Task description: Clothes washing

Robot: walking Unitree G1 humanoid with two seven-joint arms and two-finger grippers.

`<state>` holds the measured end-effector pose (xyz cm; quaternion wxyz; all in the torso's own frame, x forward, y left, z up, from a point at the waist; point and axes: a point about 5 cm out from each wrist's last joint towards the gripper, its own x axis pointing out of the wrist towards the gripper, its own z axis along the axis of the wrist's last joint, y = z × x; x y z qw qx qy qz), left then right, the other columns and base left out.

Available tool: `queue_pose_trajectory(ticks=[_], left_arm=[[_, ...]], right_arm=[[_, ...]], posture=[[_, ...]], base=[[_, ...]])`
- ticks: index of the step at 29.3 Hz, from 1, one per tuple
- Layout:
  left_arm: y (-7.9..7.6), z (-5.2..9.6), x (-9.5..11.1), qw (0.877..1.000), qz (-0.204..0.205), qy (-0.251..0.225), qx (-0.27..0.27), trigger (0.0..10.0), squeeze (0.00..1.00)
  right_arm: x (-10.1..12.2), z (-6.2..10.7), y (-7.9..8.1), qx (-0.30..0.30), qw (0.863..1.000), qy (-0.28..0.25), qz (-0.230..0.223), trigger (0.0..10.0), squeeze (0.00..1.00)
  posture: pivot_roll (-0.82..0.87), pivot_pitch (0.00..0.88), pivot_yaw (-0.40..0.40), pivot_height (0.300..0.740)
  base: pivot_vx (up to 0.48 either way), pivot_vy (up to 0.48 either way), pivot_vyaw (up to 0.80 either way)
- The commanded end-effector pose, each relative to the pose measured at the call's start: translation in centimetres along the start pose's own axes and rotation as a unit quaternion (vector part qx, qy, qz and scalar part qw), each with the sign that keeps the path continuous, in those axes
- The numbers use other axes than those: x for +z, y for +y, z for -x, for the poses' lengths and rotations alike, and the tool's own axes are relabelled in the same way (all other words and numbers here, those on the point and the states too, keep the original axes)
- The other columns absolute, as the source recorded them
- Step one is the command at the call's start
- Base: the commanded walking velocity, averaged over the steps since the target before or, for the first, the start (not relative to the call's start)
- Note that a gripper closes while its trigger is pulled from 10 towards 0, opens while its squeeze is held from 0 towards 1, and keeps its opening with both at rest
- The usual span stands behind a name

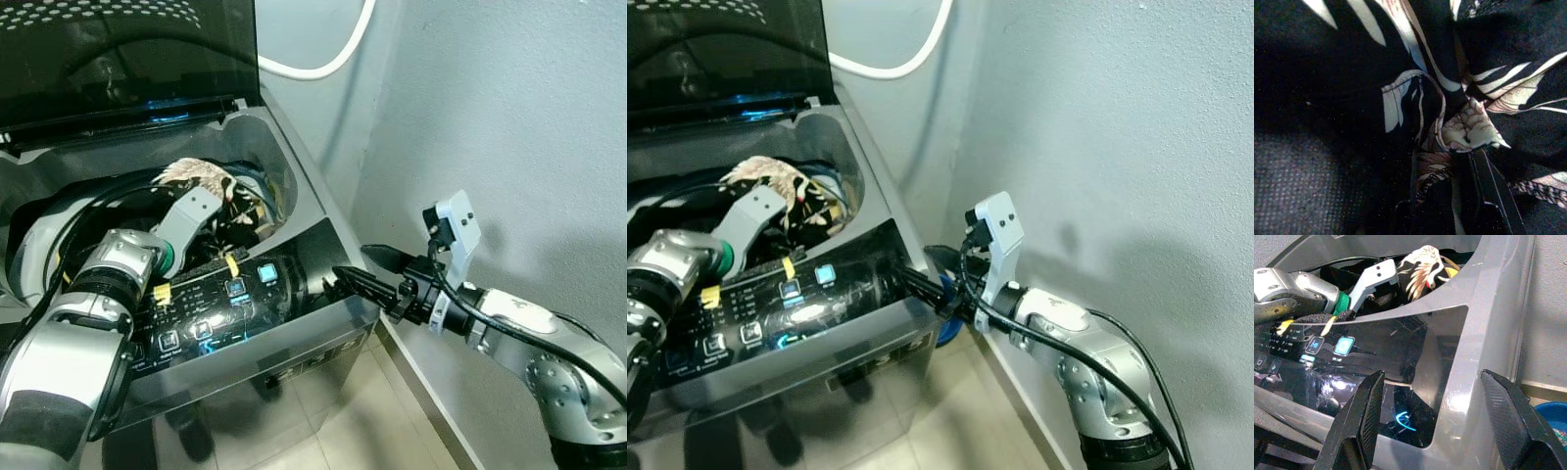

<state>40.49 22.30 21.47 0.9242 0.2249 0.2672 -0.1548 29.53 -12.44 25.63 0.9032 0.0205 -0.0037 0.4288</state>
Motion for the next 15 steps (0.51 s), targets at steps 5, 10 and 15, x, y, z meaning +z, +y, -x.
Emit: queue_pose_trajectory(ticks=[5,10,15], left_arm=[[-0.4,-0.7,-1.1,0.999,0.024,-0.022,0.029,10.0,0.00],[0.7,1.0,4.0,0.994,-0.018,-0.094,0.045,10.0,0.00],[1.8,3.9,9.3,0.981,-0.018,-0.188,0.049,10.0,0.00]], right_arm=[[-0.1,-0.3,0.2,0.007,1.000,0.001,-0.005,10.0,0.00],[0.1,-0.5,0.2,0.012,1.000,-0.005,-0.003,10.0,0.00],[0.3,-0.8,0.3,0.022,1.000,-0.013,-0.003,10.0,0.00]], posture=[[-0.12,0.218,-0.022,0.740],[-0.11,0.206,-0.019,0.740],[-0.08,0.196,-0.007,0.740]], base=[[0.000,0.000,0.00],[0.000,0.000,0.00],[0.000,0.000,0.00]])
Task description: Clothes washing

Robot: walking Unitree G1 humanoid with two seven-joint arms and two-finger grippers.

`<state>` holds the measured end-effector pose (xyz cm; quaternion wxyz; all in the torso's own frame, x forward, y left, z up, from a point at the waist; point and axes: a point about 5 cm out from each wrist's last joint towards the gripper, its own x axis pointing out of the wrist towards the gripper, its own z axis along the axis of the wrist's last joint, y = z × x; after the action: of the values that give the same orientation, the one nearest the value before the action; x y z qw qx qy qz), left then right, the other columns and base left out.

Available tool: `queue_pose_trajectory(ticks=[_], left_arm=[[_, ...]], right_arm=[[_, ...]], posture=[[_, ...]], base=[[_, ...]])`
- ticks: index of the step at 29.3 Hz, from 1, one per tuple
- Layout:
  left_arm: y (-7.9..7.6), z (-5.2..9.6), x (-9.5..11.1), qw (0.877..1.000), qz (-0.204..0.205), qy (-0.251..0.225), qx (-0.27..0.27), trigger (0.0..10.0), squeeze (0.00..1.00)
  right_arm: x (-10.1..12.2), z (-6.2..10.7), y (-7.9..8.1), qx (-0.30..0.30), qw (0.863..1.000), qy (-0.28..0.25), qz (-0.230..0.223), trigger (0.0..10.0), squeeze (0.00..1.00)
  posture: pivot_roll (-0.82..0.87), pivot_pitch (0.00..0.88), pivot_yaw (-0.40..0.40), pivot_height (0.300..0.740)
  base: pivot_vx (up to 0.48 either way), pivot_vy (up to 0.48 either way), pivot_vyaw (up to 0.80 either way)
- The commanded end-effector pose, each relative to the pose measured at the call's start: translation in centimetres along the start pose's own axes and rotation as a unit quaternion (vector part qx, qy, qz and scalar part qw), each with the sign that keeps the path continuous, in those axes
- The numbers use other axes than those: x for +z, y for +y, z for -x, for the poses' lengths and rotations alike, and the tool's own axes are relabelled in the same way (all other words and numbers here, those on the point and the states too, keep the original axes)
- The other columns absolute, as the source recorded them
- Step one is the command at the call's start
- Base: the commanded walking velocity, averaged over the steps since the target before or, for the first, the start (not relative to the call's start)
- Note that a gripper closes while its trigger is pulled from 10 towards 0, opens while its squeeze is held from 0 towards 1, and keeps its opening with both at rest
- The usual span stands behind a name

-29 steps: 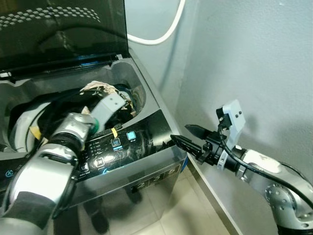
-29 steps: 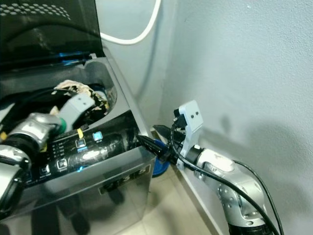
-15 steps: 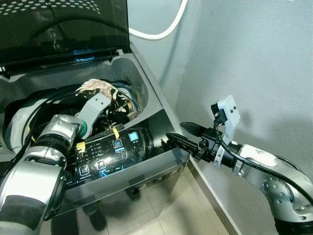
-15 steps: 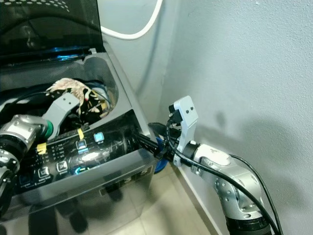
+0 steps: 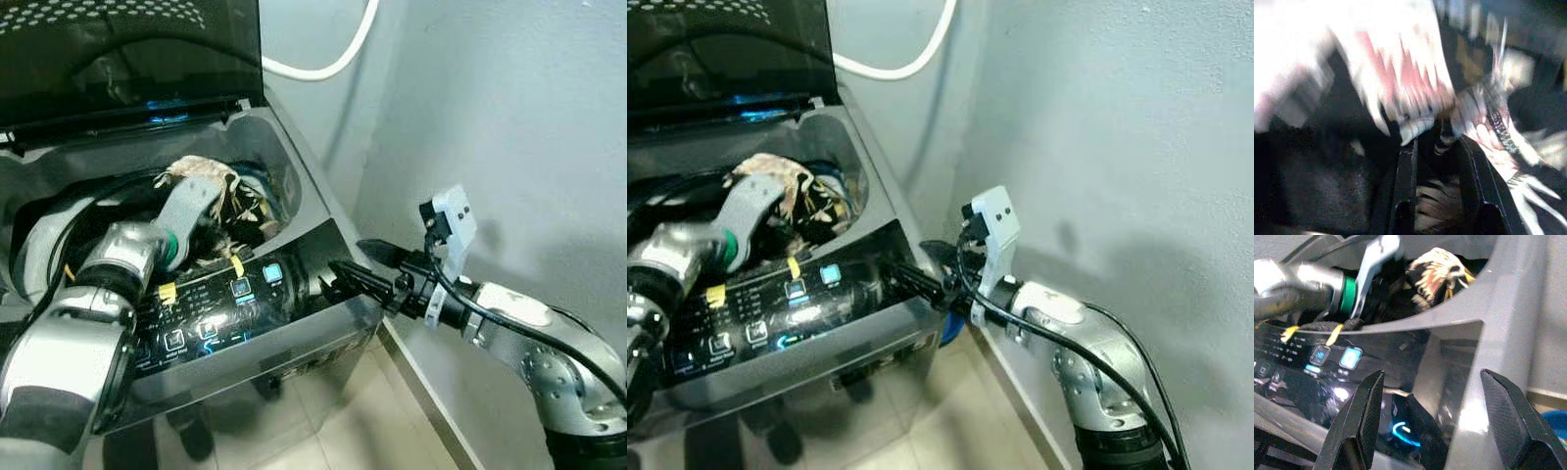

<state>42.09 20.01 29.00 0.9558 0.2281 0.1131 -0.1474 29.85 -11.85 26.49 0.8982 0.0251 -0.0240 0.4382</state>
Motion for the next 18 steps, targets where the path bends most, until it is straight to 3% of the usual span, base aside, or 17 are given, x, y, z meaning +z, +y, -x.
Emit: queue_pose_trajectory(ticks=[1,3,6,11,13,14,16,17,18], left_arm=[[1.1,1.0,3.1,0.998,0.001,-0.057,0.005,10.0,0.00],[1.5,1.4,4.2,0.997,0.006,-0.077,0.010,10.0,0.00],[2.3,2.4,6.6,0.989,0.045,-0.141,0.017,10.0,0.00],[2.6,3.0,7.5,0.982,0.052,-0.180,0.032,10.0,0.00],[2.8,3.3,8.2,0.967,0.060,-0.237,0.073,10.0,0.00],[2.8,3.3,8.2,0.967,0.060,-0.237,0.073,10.0,0.00],[2.4,4.3,9.4,0.930,0.074,-0.339,0.118,10.0,0.00],[2.4,4.3,9.4,0.930,0.074,-0.339,0.118,10.0,0.00],[2.1,4.8,9.6,0.916,0.084,-0.372,0.126,10.0,0.00]], right_arm=[[-0.5,-0.2,0.2,0.012,1.000,0.006,-0.008,10.0,0.00],[-0.5,-0.2,0.2,0.013,1.000,0.005,-0.008,10.0,0.00],[-0.5,-0.3,0.1,0.014,1.000,0.001,-0.008,10.0,0.00],[-0.6,-0.4,0.2,0.016,1.000,-0.003,-0.009,10.0,0.00],[-0.6,-0.5,0.2,0.016,1.000,-0.009,-0.009,10.0,0.00],[-0.6,-0.5,0.2,0.016,1.000,-0.009,-0.009,10.0,0.00],[-0.6,-0.6,0.2,0.009,1.000,-0.020,-0.012,10.0,0.00],[-0.6,-0.6,0.2,0.009,1.000,-0.020,-0.012,10.0,0.00],[-0.7,-0.6,0.2,0.005,1.000,-0.025,-0.014,10.0,0.00]], posture=[[-0.08,0.196,-0.007,0.740],[-0.08,0.193,-0.005,0.740],[-0.06,0.187,0.003,0.740],[-0.04,0.178,0.014,0.740],[-0.03,0.173,0.023,0.740],[-0.03,0.173,0.023,0.740],[-0.01,0.165,0.042,0.740],[-0.01,0.165,0.042,0.740],[-0.01,0.163,0.044,0.740]], base=[[0.000,0.000,0.00],[0.000,0.000,0.00],[0.000,0.000,0.00],[0.000,0.000,0.00],[0.000,0.000,0.00],[0.000,0.000,0.00],[0.000,0.000,0.00],[0.000,0.000,0.00],[0.000,0.000,0.00]])
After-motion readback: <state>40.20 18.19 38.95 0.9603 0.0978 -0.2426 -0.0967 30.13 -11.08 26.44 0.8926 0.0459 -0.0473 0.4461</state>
